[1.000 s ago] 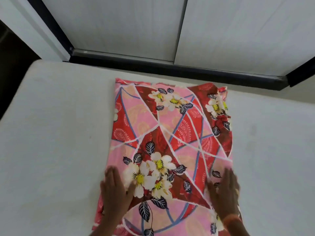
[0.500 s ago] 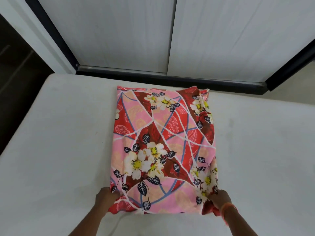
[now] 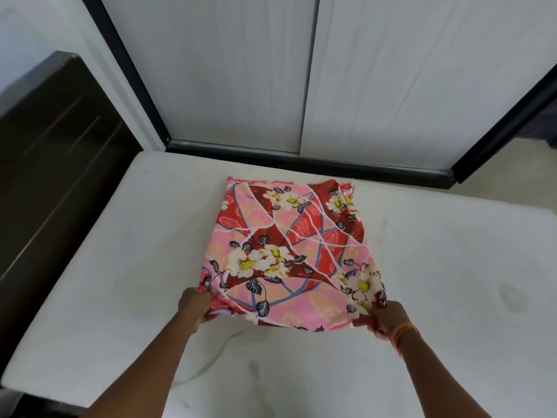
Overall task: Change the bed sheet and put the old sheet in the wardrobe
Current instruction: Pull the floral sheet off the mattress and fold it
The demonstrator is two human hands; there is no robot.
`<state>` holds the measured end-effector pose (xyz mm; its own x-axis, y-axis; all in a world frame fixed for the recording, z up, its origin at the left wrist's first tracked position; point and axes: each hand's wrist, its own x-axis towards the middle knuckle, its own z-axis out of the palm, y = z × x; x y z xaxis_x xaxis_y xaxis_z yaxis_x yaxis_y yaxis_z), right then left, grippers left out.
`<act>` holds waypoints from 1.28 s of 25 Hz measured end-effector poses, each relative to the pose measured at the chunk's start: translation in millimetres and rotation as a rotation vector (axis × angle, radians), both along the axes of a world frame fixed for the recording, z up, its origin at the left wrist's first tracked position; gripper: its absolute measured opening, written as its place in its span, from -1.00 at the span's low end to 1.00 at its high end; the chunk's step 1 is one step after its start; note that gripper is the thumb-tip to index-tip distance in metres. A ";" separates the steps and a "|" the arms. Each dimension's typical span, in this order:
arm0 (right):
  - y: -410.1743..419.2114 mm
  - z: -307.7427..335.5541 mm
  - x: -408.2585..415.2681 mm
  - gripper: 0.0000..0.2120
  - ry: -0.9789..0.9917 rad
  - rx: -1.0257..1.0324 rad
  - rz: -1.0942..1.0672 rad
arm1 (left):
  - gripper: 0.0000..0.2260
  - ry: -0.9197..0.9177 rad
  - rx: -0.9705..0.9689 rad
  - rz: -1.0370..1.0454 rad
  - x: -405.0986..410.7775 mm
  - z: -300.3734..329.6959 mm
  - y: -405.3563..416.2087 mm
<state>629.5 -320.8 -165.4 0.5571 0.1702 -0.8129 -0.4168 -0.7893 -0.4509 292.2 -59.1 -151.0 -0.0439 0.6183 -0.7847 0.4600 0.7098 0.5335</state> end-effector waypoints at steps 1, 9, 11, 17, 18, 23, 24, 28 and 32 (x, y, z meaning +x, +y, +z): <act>-14.3 5.1 -9.6 -0.85 0.030 -0.017 0.000 | -0.82 0.024 0.001 0.011 -11.2 3.3 -12.1; -47.5 24.5 -35.2 -0.82 0.097 0.139 -0.081 | -0.91 -0.091 -0.210 0.241 -42.3 27.5 -54.4; -30.1 29.9 -26.2 -0.72 0.024 0.232 -0.127 | -0.89 -0.140 -0.190 0.293 -30.2 31.5 -40.1; 51.3 30.0 38.9 -0.76 0.018 0.383 -0.410 | -0.81 -0.189 -0.044 0.396 19.2 25.9 53.9; 70.5 23.6 53.9 -0.81 0.065 0.395 -0.443 | -0.81 -0.169 -0.017 0.396 30.7 20.8 73.4; 189.3 -10.6 131.4 -0.80 0.175 0.453 -0.467 | -0.91 -0.171 0.048 0.478 98.5 -11.5 173.6; 212.7 -17.2 143.6 -0.78 0.174 0.473 -0.455 | -0.93 -0.189 0.057 0.527 110.4 -24.0 194.7; 273.5 -46.0 150.2 -0.84 -0.048 0.592 -0.356 | -0.75 -0.244 0.262 0.539 157.0 -73.2 251.1; 278.0 -100.0 92.0 -0.60 -0.810 0.297 0.412 | -0.47 0.065 0.855 -0.259 168.7 -127.7 210.7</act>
